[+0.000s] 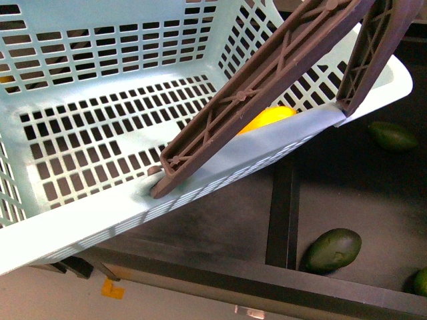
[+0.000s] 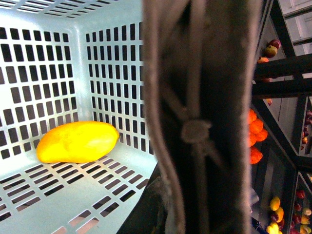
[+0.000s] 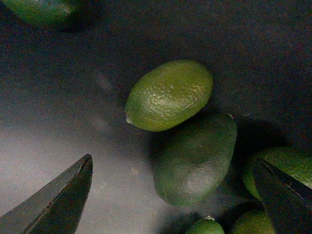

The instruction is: Pick mango and avocado into basket

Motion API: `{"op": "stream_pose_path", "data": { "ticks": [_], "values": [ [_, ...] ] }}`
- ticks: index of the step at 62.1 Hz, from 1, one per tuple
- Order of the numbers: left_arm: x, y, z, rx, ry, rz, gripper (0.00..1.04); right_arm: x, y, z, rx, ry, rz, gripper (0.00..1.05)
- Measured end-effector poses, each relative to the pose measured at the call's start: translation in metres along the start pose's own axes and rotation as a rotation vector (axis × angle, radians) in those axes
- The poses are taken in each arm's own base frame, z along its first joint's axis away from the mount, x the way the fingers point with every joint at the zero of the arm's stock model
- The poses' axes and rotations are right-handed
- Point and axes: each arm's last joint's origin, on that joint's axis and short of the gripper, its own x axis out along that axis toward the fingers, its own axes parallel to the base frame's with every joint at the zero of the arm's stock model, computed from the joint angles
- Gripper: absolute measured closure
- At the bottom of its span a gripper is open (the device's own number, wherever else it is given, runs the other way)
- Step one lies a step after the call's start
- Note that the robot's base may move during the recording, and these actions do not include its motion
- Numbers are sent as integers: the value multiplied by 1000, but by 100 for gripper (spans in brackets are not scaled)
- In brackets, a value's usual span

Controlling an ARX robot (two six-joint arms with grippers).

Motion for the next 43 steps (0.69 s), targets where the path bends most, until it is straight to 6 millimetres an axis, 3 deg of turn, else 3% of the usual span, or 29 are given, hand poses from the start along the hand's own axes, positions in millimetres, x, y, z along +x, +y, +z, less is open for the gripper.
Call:
{"op": "stream_pose_path", "data": {
  "ticks": [19, 43],
  "values": [
    [0, 0, 0, 0, 0, 0, 101, 6, 4, -4, 19, 13, 30, 9],
    [0, 0, 0, 0, 0, 1, 101, 6, -2, -29, 156, 54, 6, 9]
  ]
}}
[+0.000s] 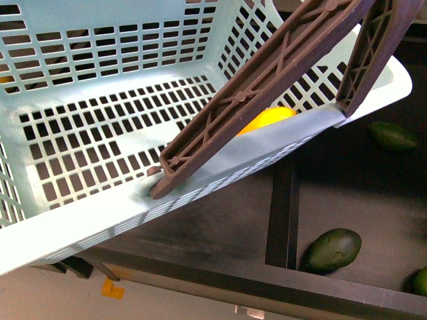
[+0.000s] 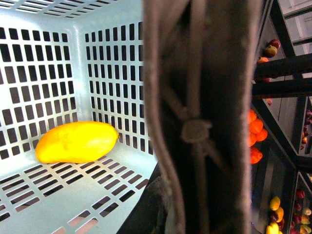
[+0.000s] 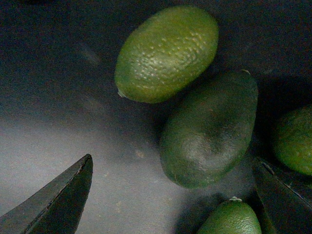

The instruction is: Pick mango and avocado into basket

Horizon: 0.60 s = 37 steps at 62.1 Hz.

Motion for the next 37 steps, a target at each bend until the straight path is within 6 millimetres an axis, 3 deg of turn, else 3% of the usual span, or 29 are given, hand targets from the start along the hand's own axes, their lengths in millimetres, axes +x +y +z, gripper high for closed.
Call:
{"op": "stream_pose_path", "data": {
  "ticks": [19, 37],
  "values": [
    [0, 0, 0, 0, 1, -1, 101, 12, -3, -13, 71, 32, -11, 9],
    [0, 0, 0, 0, 1, 0, 101, 22, -13, -6, 110, 14, -56, 9]
  ]
}}
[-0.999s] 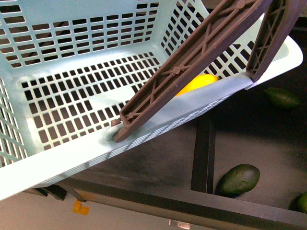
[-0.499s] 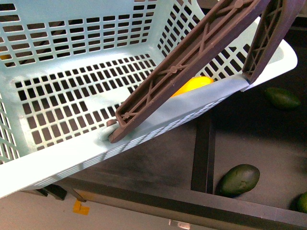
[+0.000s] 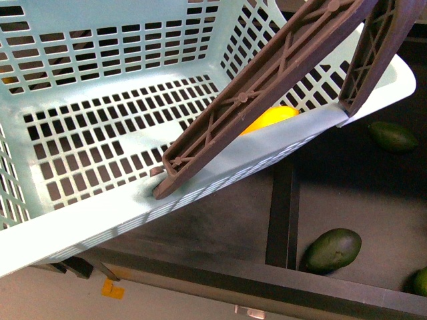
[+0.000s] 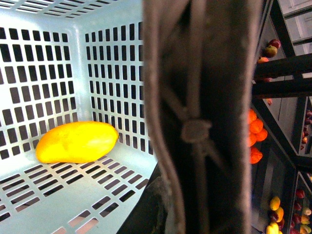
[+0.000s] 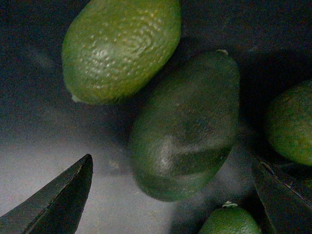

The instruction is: Pick mango and avocado into basket

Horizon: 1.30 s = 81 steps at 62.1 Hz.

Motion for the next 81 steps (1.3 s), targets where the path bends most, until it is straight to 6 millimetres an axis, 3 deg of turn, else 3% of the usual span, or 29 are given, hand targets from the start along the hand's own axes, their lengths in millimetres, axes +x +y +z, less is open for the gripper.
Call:
{"op": "stream_pose_path", "data": {
  "ticks": [51, 81],
  "values": [
    [0, 0, 0, 0, 0, 0, 101, 38, 3, -7, 79, 19, -62, 9],
    [0, 0, 0, 0, 0, 0, 101, 41, 3, -5, 103, 10, -67, 10]
  ]
}}
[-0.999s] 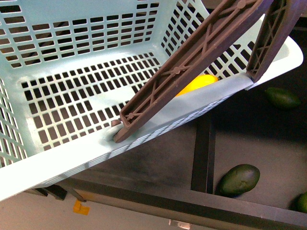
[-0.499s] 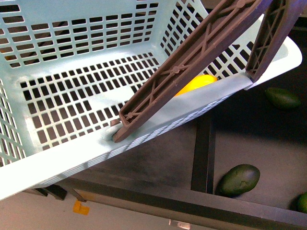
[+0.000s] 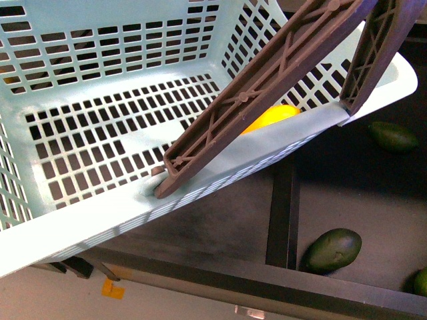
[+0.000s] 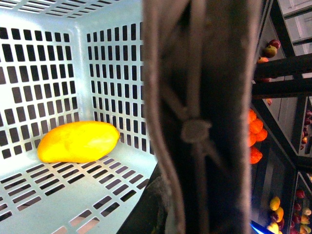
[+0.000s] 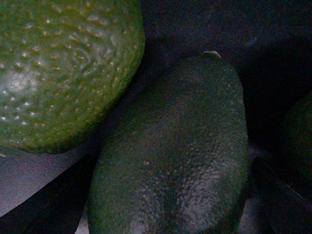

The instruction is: Pick mango and avocado into basket

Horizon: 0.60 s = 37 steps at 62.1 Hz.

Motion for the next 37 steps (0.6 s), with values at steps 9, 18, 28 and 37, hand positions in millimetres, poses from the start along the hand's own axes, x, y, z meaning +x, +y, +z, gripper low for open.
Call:
{"op": "stream_pose_path", "data": {
  "ticks": [9, 18, 28, 37],
  "values": [
    [0, 0, 0, 0, 0, 0, 101, 0, 0, 0, 0, 1, 0, 27],
    [0, 0, 0, 0, 0, 0, 101, 0, 0, 0, 1, 1, 3, 44],
    [0, 0, 0, 0, 0, 0, 101, 0, -2, -1, 5, 2, 6, 48],
    [0, 0, 0, 0, -1, 0, 101, -2, -3, -3, 9, 1, 12, 48]
  ]
}}
